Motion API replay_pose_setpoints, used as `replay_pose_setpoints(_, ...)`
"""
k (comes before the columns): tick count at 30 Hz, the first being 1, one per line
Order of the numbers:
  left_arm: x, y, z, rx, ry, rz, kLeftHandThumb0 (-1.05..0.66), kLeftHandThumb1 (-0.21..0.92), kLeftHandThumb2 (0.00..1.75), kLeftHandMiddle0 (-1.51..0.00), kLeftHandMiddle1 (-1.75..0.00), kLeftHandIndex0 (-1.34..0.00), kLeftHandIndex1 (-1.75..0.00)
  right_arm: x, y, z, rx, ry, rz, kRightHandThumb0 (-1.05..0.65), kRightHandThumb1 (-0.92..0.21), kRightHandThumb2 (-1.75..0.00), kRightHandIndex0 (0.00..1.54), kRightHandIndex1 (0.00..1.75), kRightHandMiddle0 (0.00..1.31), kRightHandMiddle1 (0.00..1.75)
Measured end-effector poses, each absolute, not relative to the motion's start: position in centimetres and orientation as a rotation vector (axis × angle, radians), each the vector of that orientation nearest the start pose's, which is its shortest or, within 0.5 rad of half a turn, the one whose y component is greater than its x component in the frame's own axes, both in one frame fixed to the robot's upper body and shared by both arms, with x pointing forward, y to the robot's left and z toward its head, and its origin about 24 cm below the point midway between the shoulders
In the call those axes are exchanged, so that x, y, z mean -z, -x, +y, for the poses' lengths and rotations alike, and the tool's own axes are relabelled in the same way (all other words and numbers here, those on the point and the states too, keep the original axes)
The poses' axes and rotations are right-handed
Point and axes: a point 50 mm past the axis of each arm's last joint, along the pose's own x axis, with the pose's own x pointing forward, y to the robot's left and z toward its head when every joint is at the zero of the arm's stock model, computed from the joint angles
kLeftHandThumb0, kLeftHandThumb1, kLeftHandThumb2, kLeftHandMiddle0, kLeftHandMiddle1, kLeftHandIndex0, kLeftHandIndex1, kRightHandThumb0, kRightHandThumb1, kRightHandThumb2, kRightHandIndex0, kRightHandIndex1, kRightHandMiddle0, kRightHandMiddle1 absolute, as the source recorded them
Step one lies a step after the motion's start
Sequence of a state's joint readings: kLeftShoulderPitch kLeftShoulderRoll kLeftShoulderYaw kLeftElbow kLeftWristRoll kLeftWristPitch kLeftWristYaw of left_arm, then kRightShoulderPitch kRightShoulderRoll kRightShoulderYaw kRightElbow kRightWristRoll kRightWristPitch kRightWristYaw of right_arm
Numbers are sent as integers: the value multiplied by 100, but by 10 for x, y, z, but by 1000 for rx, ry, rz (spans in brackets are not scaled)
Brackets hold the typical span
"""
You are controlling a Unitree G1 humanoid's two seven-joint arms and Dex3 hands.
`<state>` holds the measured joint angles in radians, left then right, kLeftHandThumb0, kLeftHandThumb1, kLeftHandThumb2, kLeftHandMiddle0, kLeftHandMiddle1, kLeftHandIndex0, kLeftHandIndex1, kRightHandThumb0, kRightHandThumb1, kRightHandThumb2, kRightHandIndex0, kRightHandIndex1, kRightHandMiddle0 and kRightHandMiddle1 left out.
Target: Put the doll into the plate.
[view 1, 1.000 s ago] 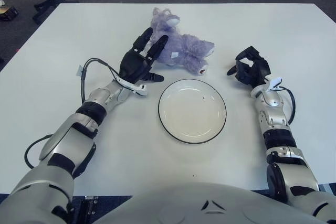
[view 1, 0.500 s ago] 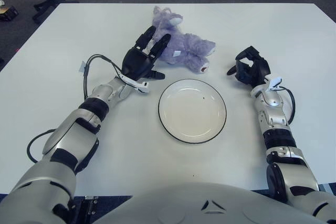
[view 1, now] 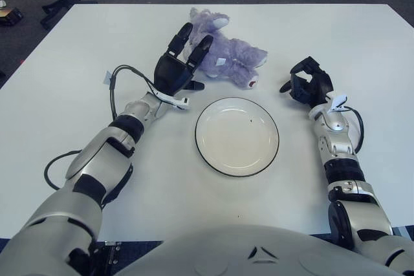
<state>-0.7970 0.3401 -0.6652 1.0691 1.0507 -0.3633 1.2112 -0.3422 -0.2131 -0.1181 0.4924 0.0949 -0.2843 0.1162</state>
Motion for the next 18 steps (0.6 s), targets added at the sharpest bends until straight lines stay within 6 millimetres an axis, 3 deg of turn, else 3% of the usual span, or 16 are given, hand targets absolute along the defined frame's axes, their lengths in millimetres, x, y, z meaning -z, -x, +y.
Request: replay_pose_setpoints(18, -81, -337, 123, -211, -1212, -1168, -26, 84, 0, -21, -1, -38, -2, -57, -314, -205, -22, 98, -131, -39, -64, -89, 91, 175, 37, 175)
